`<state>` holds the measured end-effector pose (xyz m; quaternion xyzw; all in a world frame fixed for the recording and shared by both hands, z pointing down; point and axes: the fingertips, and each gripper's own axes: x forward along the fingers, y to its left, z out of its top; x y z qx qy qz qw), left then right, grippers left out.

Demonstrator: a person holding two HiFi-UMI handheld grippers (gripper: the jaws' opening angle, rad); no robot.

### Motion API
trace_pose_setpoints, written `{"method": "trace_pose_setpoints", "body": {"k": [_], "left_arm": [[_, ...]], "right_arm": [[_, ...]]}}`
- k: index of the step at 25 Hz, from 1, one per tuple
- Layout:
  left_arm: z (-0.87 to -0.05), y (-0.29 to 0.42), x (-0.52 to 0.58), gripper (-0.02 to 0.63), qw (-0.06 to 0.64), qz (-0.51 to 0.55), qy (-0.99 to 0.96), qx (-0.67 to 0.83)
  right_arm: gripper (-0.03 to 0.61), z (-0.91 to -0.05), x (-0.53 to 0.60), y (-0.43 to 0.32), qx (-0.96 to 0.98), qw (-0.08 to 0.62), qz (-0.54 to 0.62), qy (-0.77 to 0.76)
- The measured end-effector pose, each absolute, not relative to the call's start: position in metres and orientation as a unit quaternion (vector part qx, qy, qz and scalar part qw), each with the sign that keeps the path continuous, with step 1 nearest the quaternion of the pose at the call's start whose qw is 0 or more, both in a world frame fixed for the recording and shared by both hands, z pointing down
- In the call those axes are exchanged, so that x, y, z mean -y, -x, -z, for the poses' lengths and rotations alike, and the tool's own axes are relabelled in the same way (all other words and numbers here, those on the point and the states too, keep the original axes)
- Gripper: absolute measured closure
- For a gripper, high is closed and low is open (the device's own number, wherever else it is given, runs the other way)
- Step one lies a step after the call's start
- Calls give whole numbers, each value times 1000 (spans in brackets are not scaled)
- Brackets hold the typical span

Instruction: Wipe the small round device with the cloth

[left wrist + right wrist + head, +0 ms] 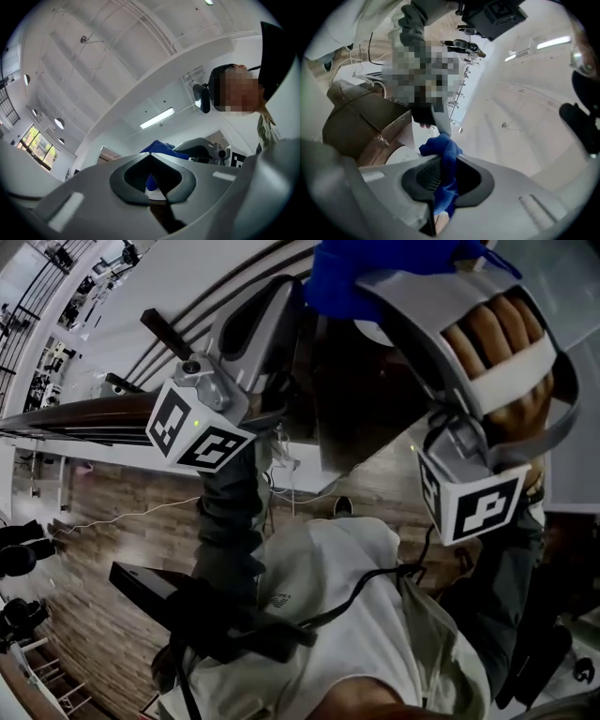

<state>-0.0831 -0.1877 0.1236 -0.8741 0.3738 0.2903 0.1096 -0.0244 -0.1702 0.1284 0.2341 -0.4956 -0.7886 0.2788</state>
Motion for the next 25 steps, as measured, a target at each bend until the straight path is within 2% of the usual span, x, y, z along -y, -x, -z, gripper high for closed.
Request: {"method": "trace_pose_setpoints", "body": {"k": [15, 25], "left_arm": [[-142, 96, 170, 612, 103, -286, 876, -375], [-169, 103, 137, 612, 73, -289, 876, -378]], "right_arm": [[523, -172, 154, 2, 737, 171, 617, -218], [523, -167, 113, -62, 848, -76, 381, -360]]}}
